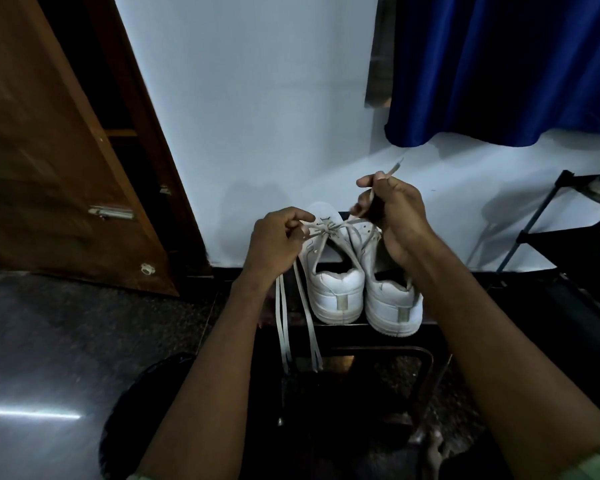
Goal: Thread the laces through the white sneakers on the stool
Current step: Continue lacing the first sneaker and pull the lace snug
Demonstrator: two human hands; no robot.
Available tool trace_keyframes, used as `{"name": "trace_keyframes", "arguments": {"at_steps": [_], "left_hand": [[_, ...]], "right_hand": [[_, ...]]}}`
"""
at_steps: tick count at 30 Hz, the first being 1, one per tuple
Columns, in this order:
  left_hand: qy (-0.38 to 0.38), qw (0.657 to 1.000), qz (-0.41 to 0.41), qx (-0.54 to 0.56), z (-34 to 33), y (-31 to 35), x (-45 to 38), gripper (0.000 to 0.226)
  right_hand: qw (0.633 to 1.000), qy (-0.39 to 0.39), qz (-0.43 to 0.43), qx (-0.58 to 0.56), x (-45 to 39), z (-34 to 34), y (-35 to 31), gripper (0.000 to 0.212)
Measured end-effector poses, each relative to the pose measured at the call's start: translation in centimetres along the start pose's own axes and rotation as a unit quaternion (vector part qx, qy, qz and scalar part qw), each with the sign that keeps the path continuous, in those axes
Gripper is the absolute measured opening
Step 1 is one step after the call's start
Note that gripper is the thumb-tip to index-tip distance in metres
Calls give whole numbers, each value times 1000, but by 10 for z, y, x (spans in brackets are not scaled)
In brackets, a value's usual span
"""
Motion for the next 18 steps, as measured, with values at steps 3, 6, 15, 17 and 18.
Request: {"name": "trace_keyframes", "arguments": {"at_steps": [3, 6, 15, 17, 18], "left_hand": [[4, 993, 27, 116, 4, 0, -3, 27], [-29, 961, 76, 265, 0, 0, -3, 29], [-37, 947, 135, 289, -2, -11, -4, 24], [-19, 961, 133, 243, 1, -12, -3, 24], [-24, 960, 146, 239, 0, -15, -3, 24]], "right_hand": [[994, 4, 14, 108, -4, 8, 0, 28], [949, -62, 95, 294, -8, 4, -15, 20], [847, -281, 80, 444, 0, -11, 8, 18], [841, -298, 69, 446, 0, -11, 11, 8], [843, -300, 67, 442, 0, -11, 12, 6]]}}
Point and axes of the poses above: each hand's wrist, its own x-axis away from the middle knuckle, its own z-axis out of the back of the hand, y = z × x, the point moved 9 cm from there along -x, towards the middle knuckle, and after that the axes turned 12 degrees about z, right-handed, at the moved point
